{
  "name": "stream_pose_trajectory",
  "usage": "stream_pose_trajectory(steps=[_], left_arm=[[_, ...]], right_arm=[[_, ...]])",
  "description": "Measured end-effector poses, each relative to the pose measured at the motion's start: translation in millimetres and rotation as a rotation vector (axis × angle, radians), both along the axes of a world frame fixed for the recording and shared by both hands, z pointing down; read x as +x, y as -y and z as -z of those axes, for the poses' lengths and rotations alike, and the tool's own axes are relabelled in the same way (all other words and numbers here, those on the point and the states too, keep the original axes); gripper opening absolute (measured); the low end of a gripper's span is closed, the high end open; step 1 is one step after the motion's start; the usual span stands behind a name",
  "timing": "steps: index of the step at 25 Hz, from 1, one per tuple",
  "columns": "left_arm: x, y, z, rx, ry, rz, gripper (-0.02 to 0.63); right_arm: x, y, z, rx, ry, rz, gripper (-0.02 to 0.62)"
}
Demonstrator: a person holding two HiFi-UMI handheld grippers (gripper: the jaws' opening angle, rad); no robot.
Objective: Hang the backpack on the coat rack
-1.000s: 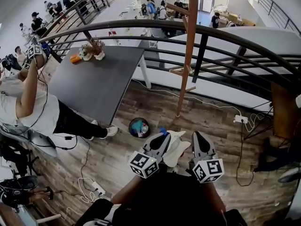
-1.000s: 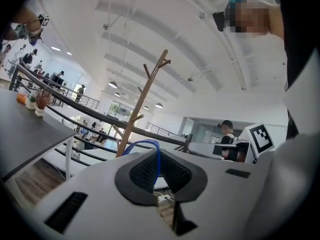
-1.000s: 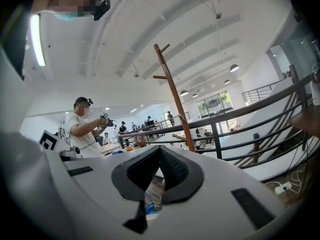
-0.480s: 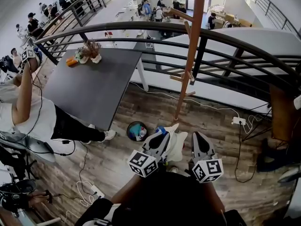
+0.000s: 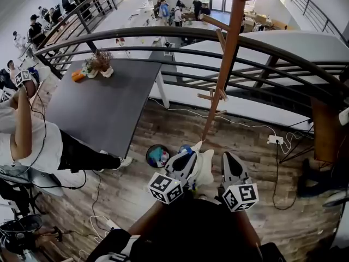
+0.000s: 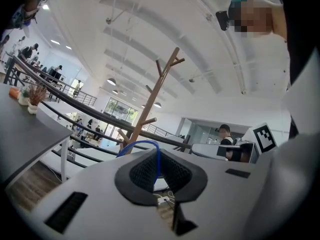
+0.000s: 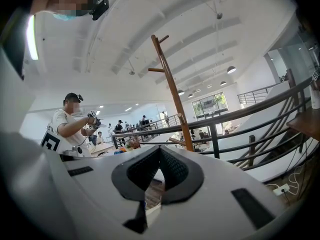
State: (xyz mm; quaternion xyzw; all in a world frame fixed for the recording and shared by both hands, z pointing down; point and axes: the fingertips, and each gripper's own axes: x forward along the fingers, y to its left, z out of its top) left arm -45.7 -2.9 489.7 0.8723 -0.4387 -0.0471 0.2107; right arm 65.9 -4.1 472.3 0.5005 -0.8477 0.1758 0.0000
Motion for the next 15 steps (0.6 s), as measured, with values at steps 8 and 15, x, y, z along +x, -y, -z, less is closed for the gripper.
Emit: stream_pose_trajectory(steps=[8,15], left_arm=[[-6.4,16.2,0.4,-0.011,0.004,-0.021,0.014],[-18.6,20.5,0.5,-0.018,-0.005,-0.046,0.014]], right_arm=[[-6.2,18.0,4.2,0.002,0.004,-0.019,0.012],[-18.1,22.3,3.5,-0.001,0.001,-0.044,0.012]])
